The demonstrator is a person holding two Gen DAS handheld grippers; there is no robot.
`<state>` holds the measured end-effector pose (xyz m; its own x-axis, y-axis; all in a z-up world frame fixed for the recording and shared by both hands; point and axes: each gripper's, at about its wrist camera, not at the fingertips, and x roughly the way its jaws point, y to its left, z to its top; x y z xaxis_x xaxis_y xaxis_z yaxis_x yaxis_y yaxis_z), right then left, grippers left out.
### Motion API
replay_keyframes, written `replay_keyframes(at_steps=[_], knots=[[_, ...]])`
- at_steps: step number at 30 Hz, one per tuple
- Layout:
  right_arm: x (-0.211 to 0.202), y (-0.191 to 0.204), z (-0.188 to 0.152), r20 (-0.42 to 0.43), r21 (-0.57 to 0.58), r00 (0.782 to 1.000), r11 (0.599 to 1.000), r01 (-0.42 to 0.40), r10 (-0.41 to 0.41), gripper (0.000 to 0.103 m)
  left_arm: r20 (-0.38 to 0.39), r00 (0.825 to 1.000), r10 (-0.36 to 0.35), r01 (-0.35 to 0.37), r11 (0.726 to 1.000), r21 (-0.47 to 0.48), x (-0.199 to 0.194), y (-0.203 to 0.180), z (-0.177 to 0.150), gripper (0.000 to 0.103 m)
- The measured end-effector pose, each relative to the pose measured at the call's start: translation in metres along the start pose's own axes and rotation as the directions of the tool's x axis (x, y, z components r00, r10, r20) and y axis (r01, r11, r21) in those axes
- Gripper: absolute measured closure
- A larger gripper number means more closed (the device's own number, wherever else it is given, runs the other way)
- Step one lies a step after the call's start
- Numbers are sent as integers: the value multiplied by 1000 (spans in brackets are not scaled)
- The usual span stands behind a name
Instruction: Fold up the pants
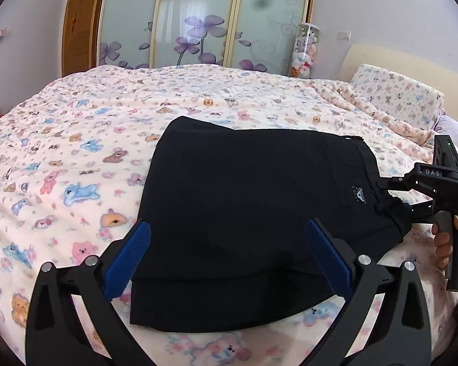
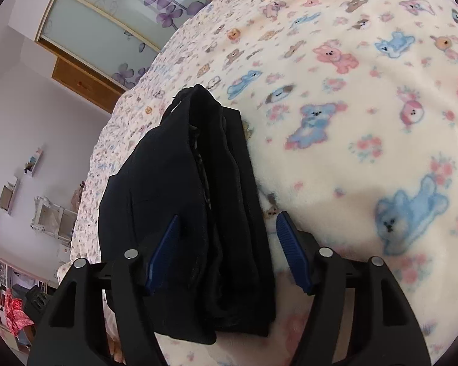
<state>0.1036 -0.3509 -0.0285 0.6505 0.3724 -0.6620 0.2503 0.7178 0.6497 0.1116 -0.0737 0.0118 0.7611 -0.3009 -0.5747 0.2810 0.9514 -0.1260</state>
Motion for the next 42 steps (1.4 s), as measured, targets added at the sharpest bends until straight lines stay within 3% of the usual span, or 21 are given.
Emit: replay_keyframes(at_steps=[6,10,11,12,13,16,20,24,28,29,30,31,42], knots=[[-3,7,0,28,-12,998,999,50,-50,34,-2,1000,29,-29,1000,-2,1,2,0,2],[-23,41,-6,150,-165,980,974,154,-130,34,46,996,74,-74,997,-3,-7,5,4,2],[-28,50,-9,169,-202,979,968,148,-115,32,72,994,83,-83,997,-4,-12,7,6,2],[-32,59,-13,183,-242,979,961,131,-87,20,83,993,88,-88,996,-5,-14,8,8,2],[-34,63,-14,190,-258,978,957,131,-82,15,96,991,96,-96,995,-12,-16,12,10,2],[-30,61,-12,188,-245,976,957,157,-112,14,80,991,108,-105,994,-38,-13,21,15,2],[-13,30,-4,98,-110,993,991,76,-65,14,11,987,162,-162,987,-23,2,23,15,2],[3,12,-6,43,-53,996,995,85,-83,17,-10,979,206,-205,979,9,8,20,12,2],[7,5,-6,36,-38,999,999,37,-36,22,5,974,227,-227,973,31,5,17,11,2],[8,5,-6,31,-38,999,999,13,-12,33,4,974,227,-227,973,36,6,16,10,2],[9,4,-6,21,-36,999,999,-26,26,36,2,974,228,-228,973,40,6,15,10,2],[11,3,-6,5,-29,998,997,-68,68,36,-1,973,230,-230,972,46,7,15,9,2],[24,-12,0,-10,29,986,985,-169,169,37,-22,973,231,-231,973,24,10,21,9,2]])
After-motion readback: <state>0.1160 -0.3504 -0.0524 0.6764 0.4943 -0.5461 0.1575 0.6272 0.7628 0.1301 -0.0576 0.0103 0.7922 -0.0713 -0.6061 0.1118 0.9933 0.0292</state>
